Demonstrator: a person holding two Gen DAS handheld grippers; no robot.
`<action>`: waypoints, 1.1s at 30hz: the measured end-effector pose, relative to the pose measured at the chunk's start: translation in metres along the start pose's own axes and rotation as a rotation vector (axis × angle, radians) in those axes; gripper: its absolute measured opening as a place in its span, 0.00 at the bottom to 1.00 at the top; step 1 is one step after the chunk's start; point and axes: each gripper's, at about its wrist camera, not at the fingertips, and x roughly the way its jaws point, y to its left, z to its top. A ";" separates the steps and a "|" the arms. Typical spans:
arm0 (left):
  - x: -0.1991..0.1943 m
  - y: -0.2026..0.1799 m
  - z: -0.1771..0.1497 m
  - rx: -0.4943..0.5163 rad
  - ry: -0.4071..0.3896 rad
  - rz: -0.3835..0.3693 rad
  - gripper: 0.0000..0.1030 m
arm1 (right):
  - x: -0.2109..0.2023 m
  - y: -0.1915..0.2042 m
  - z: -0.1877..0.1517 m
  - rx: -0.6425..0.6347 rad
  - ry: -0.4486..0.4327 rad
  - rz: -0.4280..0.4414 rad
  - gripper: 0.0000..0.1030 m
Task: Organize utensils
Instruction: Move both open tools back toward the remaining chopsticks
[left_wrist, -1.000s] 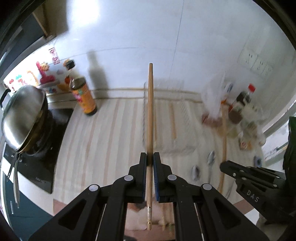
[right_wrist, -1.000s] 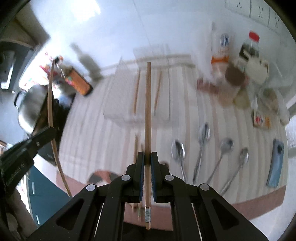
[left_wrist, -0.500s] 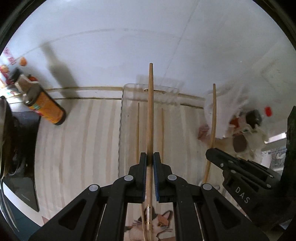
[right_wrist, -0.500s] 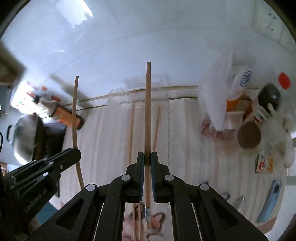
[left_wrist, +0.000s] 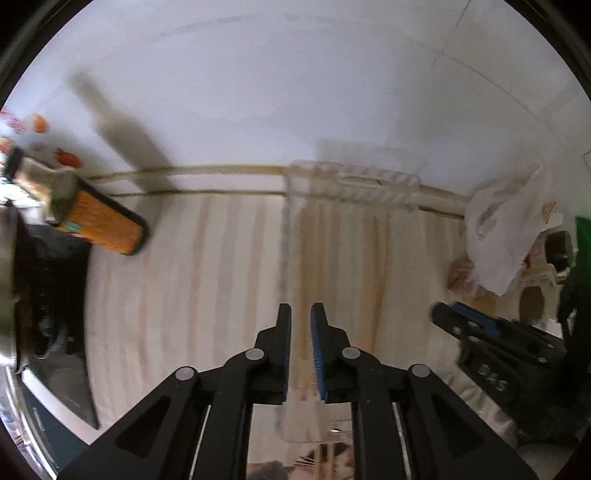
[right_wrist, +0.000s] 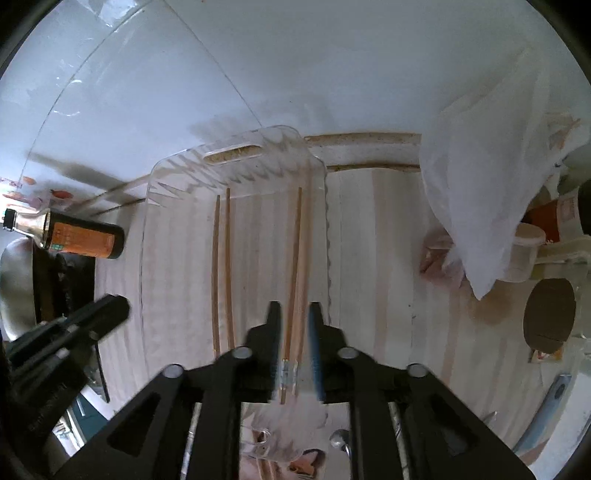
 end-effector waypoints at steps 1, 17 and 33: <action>-0.007 0.003 -0.005 -0.002 -0.034 0.025 0.23 | -0.002 -0.001 -0.003 0.000 -0.006 -0.002 0.25; -0.049 0.031 -0.089 -0.046 -0.290 0.170 1.00 | -0.068 -0.005 -0.093 -0.008 -0.291 -0.081 0.95; 0.028 0.056 -0.219 -0.052 -0.111 0.397 1.00 | 0.005 0.001 -0.227 0.003 -0.148 -0.085 0.52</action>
